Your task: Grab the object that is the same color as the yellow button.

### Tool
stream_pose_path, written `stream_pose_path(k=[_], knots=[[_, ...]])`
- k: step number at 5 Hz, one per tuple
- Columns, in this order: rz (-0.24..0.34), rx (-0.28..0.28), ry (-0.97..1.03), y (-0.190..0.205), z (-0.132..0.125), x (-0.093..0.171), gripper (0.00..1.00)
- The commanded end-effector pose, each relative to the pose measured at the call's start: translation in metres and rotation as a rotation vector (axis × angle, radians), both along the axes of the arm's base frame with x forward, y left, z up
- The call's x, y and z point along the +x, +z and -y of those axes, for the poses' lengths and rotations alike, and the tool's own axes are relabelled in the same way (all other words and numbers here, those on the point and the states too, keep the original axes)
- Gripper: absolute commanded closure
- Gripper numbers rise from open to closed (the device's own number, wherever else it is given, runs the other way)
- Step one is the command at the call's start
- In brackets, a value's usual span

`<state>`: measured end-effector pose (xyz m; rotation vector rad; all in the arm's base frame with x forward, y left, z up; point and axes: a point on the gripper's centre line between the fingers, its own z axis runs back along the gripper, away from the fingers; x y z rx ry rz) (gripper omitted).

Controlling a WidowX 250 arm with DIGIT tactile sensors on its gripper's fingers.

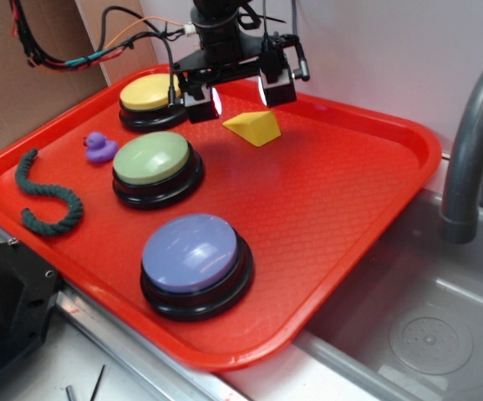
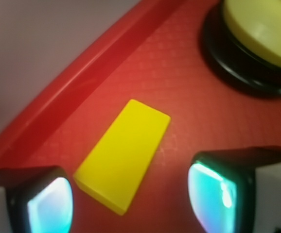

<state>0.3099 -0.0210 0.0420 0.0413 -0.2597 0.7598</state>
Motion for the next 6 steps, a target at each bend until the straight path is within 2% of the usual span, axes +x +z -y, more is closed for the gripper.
stream_pose_path(k=[1, 2, 3, 5, 6], knots=[[0.022, -0.033, -0.027, 0.005, -0.008, 0.015, 0.00], [0.028, -0.029, -0.007, 0.009, -0.009, 0.016, 0.00], [0.106, -0.052, 0.090, 0.029, -0.012, 0.005, 0.00], [0.167, -0.034, 0.221, 0.031, -0.021, 0.003, 0.00], [0.140, -0.033, 0.245, 0.020, -0.029, 0.009, 0.00]])
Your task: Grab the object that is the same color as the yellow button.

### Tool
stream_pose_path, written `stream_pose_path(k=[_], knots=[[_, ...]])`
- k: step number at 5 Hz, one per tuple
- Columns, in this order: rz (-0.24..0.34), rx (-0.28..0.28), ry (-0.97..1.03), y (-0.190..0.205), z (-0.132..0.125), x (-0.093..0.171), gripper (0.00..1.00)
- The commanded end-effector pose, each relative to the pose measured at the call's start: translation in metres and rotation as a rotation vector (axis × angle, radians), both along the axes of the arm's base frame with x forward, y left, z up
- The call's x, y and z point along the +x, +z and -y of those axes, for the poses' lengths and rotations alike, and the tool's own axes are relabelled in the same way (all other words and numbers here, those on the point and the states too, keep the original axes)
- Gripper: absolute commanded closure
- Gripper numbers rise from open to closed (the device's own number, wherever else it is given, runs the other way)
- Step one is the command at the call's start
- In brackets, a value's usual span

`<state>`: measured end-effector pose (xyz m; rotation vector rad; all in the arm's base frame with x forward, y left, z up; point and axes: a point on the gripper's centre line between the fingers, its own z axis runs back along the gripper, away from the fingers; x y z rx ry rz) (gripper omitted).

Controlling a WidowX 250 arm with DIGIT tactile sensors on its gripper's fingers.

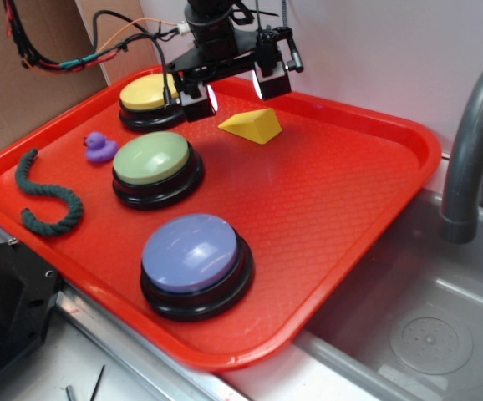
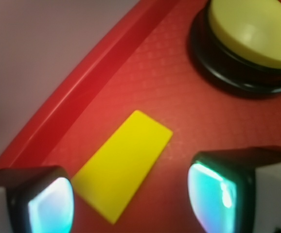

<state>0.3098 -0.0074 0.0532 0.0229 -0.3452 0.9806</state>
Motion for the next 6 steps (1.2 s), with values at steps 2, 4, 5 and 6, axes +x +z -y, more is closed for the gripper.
stream_pose_path(k=[2, 4, 5, 6], knots=[[-0.017, -0.023, 0.012, -0.010, -0.020, 0.019, 0.00], [-0.077, -0.100, -0.067, -0.004, -0.014, 0.017, 0.00], [-0.109, -0.128, -0.162, 0.005, -0.004, 0.014, 0.00], [-0.114, -0.099, -0.245, 0.014, 0.003, 0.013, 0.00]])
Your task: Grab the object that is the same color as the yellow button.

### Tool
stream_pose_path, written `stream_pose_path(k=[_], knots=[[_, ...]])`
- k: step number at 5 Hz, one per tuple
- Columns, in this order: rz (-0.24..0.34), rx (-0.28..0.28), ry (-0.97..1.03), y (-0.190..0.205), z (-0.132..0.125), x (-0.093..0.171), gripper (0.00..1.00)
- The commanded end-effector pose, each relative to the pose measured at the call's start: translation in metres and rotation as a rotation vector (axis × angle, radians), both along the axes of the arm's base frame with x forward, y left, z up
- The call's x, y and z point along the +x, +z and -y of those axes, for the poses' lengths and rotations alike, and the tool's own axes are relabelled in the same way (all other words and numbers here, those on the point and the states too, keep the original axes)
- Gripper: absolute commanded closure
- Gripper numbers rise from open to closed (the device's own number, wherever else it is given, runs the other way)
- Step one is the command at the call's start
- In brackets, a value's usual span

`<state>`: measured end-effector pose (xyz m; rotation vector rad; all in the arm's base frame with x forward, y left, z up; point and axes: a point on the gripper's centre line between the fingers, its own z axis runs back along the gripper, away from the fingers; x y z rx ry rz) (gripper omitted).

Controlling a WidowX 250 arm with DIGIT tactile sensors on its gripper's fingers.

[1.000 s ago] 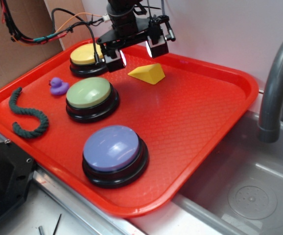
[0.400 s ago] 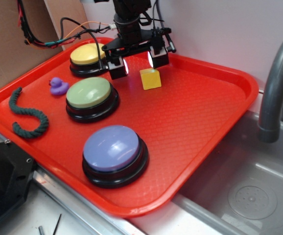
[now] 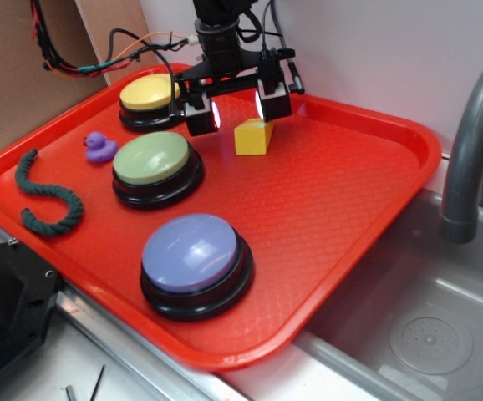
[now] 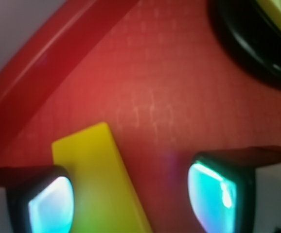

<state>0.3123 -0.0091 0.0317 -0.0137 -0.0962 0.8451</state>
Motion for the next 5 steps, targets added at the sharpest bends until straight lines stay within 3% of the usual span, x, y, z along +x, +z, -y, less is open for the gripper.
stream_pose_path(k=[1, 2, 3, 5], knots=[[0.103, -0.012, -0.240, 0.042, 0.004, 0.012, 0.00], [0.087, -0.018, -0.369, 0.039, 0.011, 0.015, 0.00], [0.044, -0.061, -0.396, 0.037, 0.016, 0.018, 0.00], [-0.060, -0.061, -0.369, 0.010, 0.018, 0.018, 0.00]])
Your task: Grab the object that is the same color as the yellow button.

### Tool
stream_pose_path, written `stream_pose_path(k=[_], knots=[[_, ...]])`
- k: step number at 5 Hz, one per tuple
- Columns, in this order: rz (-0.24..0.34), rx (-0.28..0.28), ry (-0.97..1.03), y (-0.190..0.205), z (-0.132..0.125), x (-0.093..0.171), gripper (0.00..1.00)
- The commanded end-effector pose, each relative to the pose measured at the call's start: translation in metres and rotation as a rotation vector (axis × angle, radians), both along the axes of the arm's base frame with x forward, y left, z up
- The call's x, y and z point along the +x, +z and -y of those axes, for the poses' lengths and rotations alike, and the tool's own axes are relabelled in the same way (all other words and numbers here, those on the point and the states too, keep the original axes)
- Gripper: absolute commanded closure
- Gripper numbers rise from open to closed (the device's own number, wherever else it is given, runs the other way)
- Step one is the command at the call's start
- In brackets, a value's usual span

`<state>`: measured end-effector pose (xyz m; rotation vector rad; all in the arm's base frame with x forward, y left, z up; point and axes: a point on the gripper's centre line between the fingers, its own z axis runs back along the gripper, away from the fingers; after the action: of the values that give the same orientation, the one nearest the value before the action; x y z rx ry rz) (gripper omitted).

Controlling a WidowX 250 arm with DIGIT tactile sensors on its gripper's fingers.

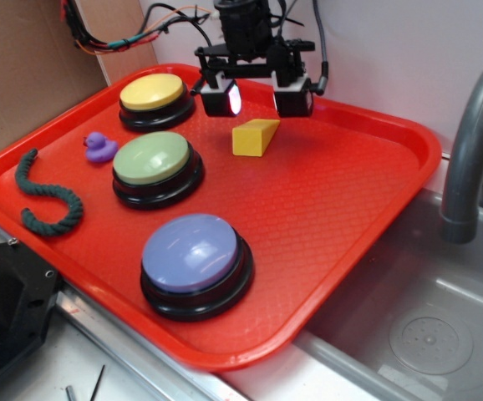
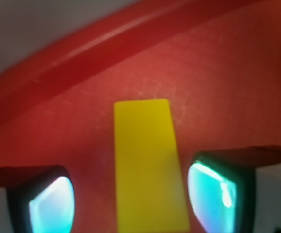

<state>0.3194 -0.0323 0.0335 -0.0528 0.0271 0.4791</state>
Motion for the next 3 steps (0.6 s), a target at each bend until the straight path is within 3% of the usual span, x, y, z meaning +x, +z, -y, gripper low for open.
stream_pose_path(k=[1, 2, 3], knots=[[0.015, 0.005, -0.002, 0.000, -0.005, 0.000, 0.00], [0.022, 0.025, -0.022, -0.001, 0.004, -0.002, 0.95], [0.014, 0.042, -0.024, -0.005, 0.010, -0.003, 1.00]])
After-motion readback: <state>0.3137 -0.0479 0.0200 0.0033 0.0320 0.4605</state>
